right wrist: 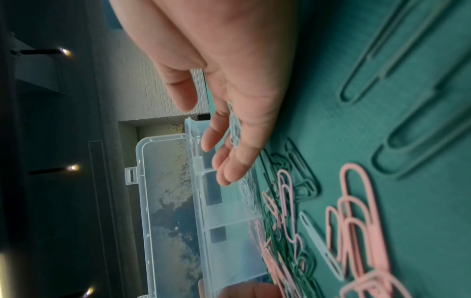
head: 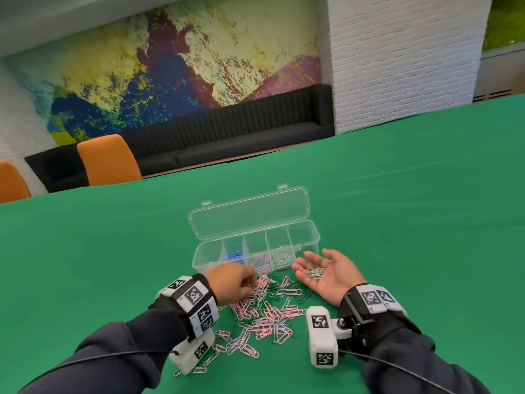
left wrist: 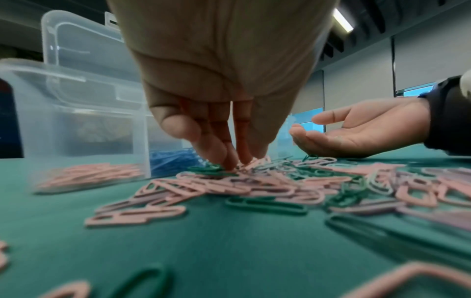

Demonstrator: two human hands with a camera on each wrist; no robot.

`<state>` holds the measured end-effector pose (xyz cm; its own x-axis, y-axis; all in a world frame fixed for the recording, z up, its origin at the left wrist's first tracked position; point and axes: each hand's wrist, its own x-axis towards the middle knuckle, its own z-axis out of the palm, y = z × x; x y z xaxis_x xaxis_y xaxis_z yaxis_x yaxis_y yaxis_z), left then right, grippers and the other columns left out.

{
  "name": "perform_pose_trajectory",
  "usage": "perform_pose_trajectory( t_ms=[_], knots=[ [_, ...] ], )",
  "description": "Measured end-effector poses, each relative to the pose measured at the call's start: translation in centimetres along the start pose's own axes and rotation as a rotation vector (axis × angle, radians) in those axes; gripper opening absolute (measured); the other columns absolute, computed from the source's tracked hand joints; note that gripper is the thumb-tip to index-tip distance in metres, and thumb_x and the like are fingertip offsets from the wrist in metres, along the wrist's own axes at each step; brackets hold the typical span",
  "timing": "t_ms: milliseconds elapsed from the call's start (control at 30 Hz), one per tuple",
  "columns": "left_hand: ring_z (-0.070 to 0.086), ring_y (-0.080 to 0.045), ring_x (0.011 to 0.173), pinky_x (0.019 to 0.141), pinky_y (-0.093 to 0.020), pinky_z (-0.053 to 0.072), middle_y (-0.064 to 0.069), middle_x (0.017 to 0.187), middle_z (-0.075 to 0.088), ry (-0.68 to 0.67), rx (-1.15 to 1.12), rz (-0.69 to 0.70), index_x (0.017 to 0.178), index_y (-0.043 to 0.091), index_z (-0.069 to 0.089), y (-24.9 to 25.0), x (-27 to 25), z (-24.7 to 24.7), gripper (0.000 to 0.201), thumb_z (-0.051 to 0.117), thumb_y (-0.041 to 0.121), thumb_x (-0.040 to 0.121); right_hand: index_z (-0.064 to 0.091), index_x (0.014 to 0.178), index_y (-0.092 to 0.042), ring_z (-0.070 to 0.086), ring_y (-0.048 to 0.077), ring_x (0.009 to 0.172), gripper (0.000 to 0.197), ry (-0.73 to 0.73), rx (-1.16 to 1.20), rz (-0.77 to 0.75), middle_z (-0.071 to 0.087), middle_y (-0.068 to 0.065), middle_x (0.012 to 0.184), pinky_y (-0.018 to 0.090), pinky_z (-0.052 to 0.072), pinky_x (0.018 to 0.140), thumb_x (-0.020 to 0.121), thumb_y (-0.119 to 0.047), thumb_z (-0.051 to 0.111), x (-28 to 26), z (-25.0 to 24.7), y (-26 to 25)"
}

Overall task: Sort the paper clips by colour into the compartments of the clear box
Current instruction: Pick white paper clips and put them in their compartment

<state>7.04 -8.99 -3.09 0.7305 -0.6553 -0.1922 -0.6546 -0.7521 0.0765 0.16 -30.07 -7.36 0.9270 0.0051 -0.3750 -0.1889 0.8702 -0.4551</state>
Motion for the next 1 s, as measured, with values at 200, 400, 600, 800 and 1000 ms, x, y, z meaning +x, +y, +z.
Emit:
perform_pose_trajectory(
  t_ms=[200, 400, 600, 800, 1000],
  knots=[
    [0.052, -0.008, 0.08, 0.07, -0.015, 0.039, 0.007, 0.089, 0.056, -0.052, 0.027, -0.021, 0.103, 0.014, 0.06, -0.4, 0.7, 0.2, 0.014, 0.061, 0.02, 0.089, 0.057, 0.092, 0.0, 0.061, 0.033, 0.086, 0.036, 0.01, -0.014, -0.019, 0.061, 0.021, 0.09, 0.037, 0.057, 0.058, 0.1, -0.026, 0.033, 0.1, 0.0, 0.1],
    [0.05, -0.011, 0.078, 0.067, -0.018, 0.036, 0.005, 0.087, 0.053, 0.008, 0.051, 0.048, 0.106, 0.018, 0.055, 0.4, 0.7, 0.1, 0.018, 0.059, 0.021, 0.089, 0.057, 0.094, 0.0, 0.061, 0.032, 0.086, 0.034, 0.011, -0.029, -0.023, 0.061, 0.02, 0.091, 0.036, 0.057, 0.06, 0.099, -0.025, 0.034, 0.1, -0.1, 0.1],
    [0.047, -0.011, 0.079, 0.07, -0.018, 0.037, 0.005, 0.089, 0.053, -0.047, 0.096, 0.066, 0.095, 0.015, 0.058, 0.9, 0.9, 0.0, 0.007, 0.053, 0.015, 0.09, 0.057, 0.094, 0.0, 0.062, 0.032, 0.087, 0.033, 0.01, -0.026, -0.024, 0.062, 0.02, 0.092, 0.036, 0.057, 0.061, 0.099, -0.025, 0.035, 0.3, -0.2, 0.1],
    [0.052, -0.007, 0.076, 0.066, -0.008, 0.039, 0.007, 0.083, 0.057, 0.039, -0.046, 0.083, 0.092, 0.013, 0.061, 1.3, 1.0, -0.6, 0.007, 0.055, 0.017, 0.092, 0.057, 0.092, 0.0, 0.061, 0.033, 0.083, 0.033, 0.003, -0.029, -0.01, 0.061, 0.02, 0.088, 0.036, 0.057, 0.057, 0.098, -0.024, 0.034, 0.7, -0.3, 0.1],
    [0.051, -0.006, 0.063, 0.06, -0.012, 0.044, 0.008, 0.087, 0.059, 0.361, -0.526, 0.09, 0.108, 0.016, 0.06, 4.4, 1.5, -2.8, 0.019, 0.061, 0.02, 0.089, 0.056, 0.091, 0.001, 0.059, 0.034, 0.084, 0.034, 0.023, -0.047, 0.008, 0.059, 0.022, 0.09, 0.038, 0.056, 0.053, 0.098, -0.024, 0.034, 0.5, 0.1, 0.2]
  ],
)
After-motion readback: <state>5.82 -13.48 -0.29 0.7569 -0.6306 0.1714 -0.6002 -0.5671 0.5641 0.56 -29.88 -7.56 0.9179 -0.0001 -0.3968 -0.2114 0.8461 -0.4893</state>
